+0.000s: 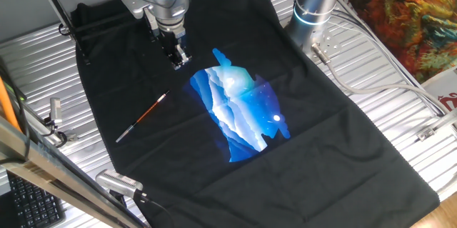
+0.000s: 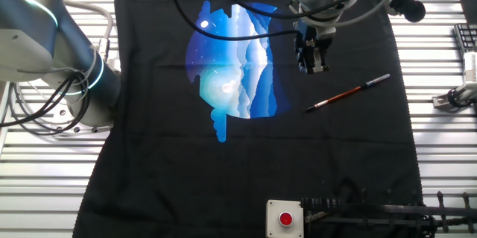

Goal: Place the brush on the pen rack

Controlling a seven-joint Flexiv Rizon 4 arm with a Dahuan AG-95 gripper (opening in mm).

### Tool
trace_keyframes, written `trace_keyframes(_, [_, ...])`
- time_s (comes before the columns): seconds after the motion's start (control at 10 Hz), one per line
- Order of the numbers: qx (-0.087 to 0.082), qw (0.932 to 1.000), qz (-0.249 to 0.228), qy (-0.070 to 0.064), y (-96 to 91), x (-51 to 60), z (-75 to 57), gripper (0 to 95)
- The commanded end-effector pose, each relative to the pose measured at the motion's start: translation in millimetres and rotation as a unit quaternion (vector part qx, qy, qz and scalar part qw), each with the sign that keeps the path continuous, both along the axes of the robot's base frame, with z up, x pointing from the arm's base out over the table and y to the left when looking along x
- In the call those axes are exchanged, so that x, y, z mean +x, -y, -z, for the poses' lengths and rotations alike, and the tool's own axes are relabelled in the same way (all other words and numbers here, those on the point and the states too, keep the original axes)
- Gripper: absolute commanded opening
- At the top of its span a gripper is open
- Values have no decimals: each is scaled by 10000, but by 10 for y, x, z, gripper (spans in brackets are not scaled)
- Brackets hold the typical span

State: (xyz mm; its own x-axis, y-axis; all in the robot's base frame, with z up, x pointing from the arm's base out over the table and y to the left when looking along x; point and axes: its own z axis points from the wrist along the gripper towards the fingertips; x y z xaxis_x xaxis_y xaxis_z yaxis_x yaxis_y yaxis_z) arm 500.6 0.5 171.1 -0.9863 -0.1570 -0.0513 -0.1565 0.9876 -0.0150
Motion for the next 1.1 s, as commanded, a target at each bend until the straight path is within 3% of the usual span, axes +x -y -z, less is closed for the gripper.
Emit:
trace_keyframes(0.1, [5, 10000, -17, 11, -1, -5, -2, 0])
trace_keyframes(0.4, [7, 9999, -129, 28, 51, 53, 103, 0])
trace_keyframes(0.8, [1, 9989, -468, 59, 126, 421, 417, 0])
trace_keyframes(1.1, [-21, 9973, -730, 55, 138, 451, 546, 0])
